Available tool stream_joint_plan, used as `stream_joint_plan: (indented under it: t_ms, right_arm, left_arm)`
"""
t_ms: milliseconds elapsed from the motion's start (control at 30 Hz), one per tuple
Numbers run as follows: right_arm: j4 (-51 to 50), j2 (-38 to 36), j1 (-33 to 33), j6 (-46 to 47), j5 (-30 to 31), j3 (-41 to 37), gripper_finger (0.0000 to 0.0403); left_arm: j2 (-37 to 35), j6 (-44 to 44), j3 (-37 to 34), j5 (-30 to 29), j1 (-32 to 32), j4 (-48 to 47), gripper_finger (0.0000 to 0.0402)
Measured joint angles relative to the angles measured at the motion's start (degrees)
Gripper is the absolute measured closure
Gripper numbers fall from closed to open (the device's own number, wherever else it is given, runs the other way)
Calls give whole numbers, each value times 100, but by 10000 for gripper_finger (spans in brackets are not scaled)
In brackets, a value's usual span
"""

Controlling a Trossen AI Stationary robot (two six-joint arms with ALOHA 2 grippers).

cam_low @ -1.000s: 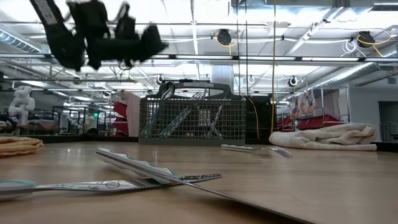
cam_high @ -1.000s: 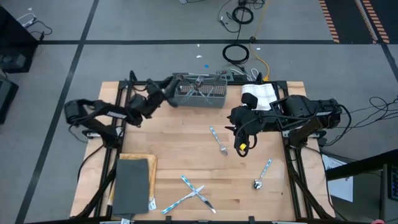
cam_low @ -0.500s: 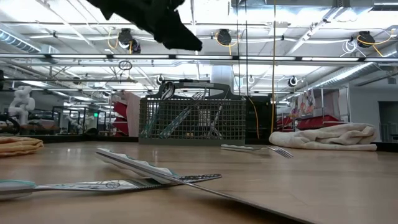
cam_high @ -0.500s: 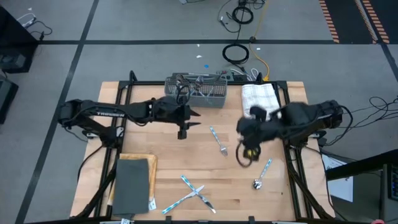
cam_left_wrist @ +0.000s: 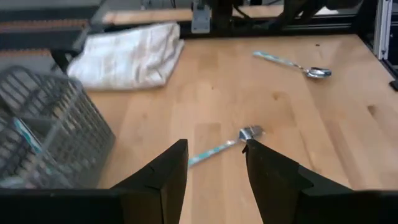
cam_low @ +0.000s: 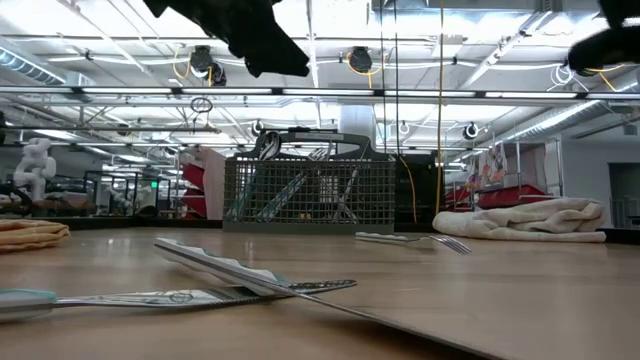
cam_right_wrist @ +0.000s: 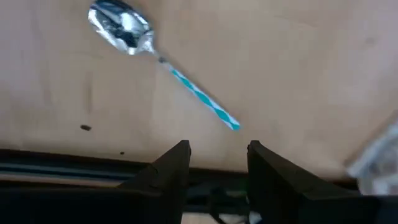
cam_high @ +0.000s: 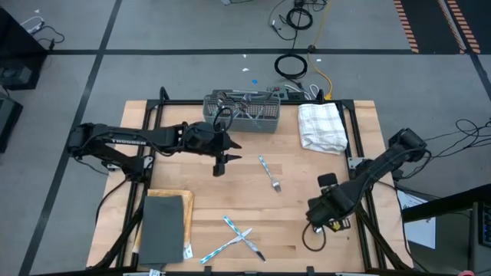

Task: Sort silverware
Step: Put the blue spoon into the silverware basket

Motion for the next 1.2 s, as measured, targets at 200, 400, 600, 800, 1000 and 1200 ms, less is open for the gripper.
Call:
stream_joint_plan:
  t_ms: [200,400,600,800,1000,1200]
  right_arm:
    - [1967,-468,116,-70,-170,-892,252]
    - [2152,-562,117,-346,-392,-1482,252]
    - [2848,-569,131,-751,-471,-1908,252]
    - [3153,-569,130,-936,-199,-2140,252]
    - [3507,-569,137,-1015,-335,-2400,252]
    - [4099,-569,153,-1035,-330,-2749,252]
  left_arm:
    - [6,-363,-2,-4,-130,-54,235]
    - [7,-545,-2,-20,-165,-60,235]
    - [7,-753,-2,-106,-165,-67,235]
    - [7,-842,-2,-176,-165,-86,235]
    - [7,-842,-2,-302,-165,-88,235]
    - [7,-842,-2,-319,-165,-88,235]
